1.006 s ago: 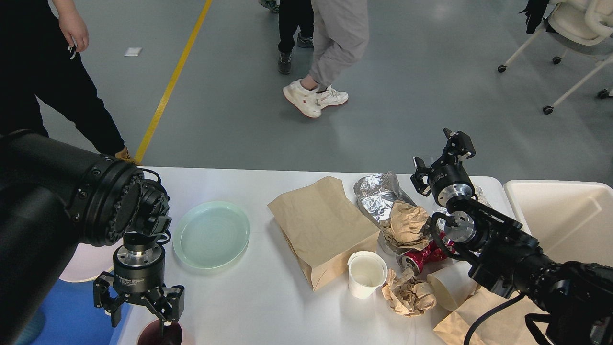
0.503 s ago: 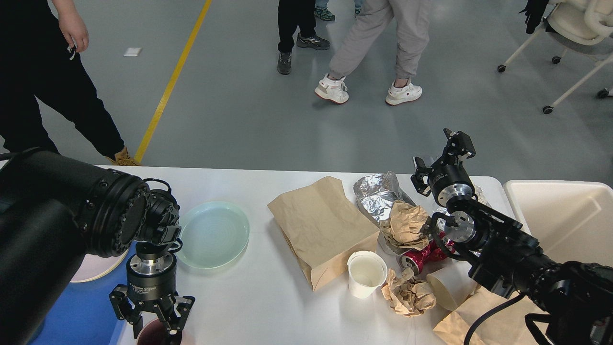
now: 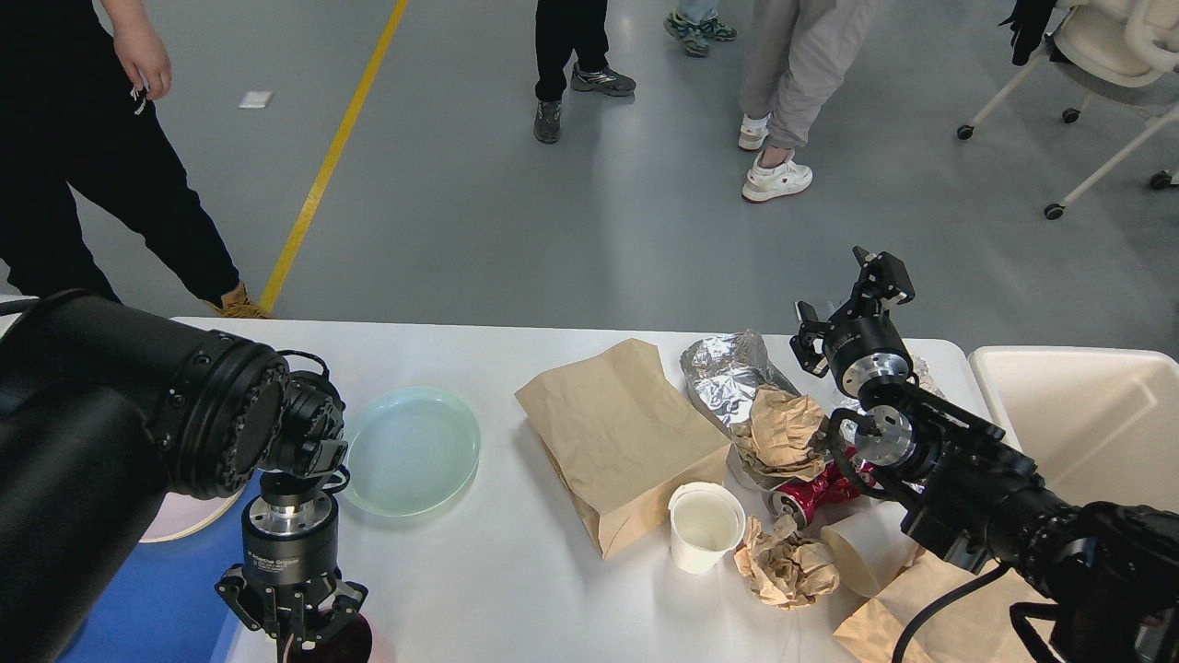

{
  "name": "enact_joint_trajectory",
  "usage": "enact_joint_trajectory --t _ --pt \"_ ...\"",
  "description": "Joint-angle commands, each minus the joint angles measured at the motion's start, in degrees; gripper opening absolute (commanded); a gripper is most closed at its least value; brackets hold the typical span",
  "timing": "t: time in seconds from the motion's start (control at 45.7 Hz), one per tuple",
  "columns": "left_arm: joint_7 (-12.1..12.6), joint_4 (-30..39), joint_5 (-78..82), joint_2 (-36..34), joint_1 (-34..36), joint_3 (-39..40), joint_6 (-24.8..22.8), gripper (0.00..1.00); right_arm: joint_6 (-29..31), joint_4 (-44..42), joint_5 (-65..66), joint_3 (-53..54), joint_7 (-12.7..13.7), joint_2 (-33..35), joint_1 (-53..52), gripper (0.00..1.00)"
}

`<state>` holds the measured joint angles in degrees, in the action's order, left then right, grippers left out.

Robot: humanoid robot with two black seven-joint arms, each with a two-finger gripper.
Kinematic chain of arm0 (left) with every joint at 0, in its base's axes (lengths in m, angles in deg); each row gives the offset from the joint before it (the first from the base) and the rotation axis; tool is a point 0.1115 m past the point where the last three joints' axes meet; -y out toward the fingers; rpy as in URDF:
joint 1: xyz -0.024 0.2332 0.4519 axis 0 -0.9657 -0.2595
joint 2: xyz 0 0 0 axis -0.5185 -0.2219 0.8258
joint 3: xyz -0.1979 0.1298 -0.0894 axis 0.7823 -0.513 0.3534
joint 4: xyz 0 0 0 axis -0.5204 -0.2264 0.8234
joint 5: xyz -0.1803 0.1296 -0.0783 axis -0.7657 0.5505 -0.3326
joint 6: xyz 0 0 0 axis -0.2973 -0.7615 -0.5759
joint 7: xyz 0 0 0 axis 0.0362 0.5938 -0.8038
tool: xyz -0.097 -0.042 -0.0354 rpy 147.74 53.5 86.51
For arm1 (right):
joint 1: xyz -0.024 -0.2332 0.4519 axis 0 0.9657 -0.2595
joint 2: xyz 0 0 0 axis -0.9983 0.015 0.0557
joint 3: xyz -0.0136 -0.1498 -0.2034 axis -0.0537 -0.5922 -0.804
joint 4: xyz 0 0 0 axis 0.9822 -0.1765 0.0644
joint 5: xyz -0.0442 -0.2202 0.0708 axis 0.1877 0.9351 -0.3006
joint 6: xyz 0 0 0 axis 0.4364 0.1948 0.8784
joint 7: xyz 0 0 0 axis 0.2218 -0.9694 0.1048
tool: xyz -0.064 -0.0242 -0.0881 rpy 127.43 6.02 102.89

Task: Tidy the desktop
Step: 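Lower the left gripper and grasp the dark red mug, then lift the dark red mug and set it on the blue tray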

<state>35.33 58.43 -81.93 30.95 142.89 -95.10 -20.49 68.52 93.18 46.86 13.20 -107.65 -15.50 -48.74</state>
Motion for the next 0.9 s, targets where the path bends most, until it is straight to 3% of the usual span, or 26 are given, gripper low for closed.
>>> enact_joint_trajectory --t 0.0,0.262,0.7,0.875 --pt "-0.1 0.0 0.0 -0.1 0.6 0.0 0.0 0.00 0.0 0.0 0.0 0.0 0.0 0.0 0.0 1.00" --pt "-0.4 1.0 -0.2 -1.8 8.4 0.0 0.0 0.00 0.0 0.0 0.0 -0.1 0.0 0.0 0.0 1.00" --pt "-0.3 9.0 -0.1 -8.6 35.0 0.7 0.0 0.00 0.0 0.0 0.0 0.0 0.0 0.0 0.0 1.00" --pt "0.0 11.1 0.0 -11.3 41.4 0.7 0.0 0.00 0.0 0.0 0.0 0.0 0.0 0.0 0.0 1.00"
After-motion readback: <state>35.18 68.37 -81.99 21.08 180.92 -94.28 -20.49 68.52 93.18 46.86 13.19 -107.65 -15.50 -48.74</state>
